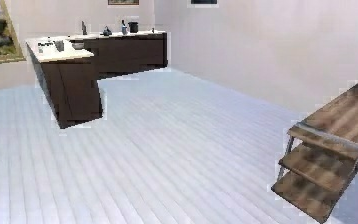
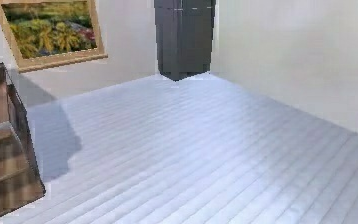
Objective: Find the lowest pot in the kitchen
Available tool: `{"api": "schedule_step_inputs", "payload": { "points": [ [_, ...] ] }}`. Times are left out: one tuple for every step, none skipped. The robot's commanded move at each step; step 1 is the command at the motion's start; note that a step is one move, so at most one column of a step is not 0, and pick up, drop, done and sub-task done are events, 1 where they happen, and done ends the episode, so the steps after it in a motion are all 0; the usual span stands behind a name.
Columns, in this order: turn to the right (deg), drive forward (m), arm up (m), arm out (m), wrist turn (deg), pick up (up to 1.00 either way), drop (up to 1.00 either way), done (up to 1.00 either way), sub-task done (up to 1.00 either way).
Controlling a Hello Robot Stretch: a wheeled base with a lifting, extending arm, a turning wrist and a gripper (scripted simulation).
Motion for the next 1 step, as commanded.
{"api": "schedule_step_inputs", "payload": {
  "points": [
    [-12.0, 0.0, 0.0, 0.0, 0.0, 0.0, 0.0, 0.0, 0.0]
  ]
}}
